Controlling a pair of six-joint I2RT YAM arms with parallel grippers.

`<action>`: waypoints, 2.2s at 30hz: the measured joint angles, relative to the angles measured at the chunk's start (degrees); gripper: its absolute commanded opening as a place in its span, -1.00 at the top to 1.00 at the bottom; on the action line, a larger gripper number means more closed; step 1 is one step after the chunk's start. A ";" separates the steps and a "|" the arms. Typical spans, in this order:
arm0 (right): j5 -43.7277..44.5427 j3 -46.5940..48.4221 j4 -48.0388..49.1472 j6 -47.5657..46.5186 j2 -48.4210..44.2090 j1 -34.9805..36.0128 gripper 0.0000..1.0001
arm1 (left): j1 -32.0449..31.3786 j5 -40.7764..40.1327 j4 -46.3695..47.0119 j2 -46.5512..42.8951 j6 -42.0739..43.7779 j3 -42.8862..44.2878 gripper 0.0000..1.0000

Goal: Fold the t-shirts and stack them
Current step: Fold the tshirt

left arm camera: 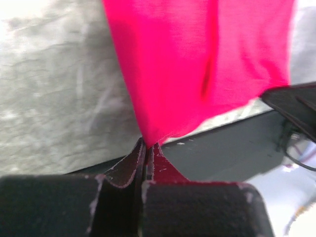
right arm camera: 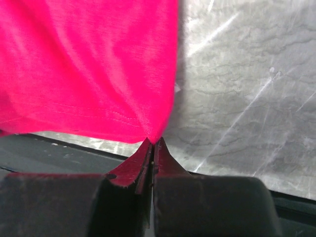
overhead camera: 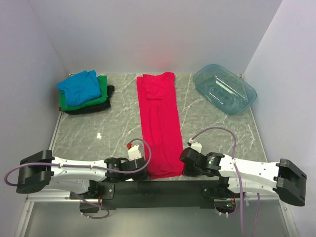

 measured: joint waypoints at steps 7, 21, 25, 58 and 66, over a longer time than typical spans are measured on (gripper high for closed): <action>1.81 6.03 -1.77 -1.38 1.31 0.00 1.00 | 0.15 0.66 3.21 -1.90 0.09 -0.07 0.99; 5.79 13.64 -1.62 -7.45 9.49 -2.56 1.00 | 13.62 5.01 10.10 -3.56 6.47 -1.84 0.99; 6.97 17.35 -0.46 -11.34 13.79 -6.23 1.00 | 19.04 5.92 11.67 -1.57 10.95 -1.73 0.99; 4.85 52.39 6.58 -35.98 48.22 -29.83 1.00 | 50.71 20.50 19.69 32.20 37.11 29.00 0.99; 3.72 59.78 5.53 -37.38 54.40 -32.35 1.00 | 52.94 22.34 19.32 39.19 39.08 36.24 0.99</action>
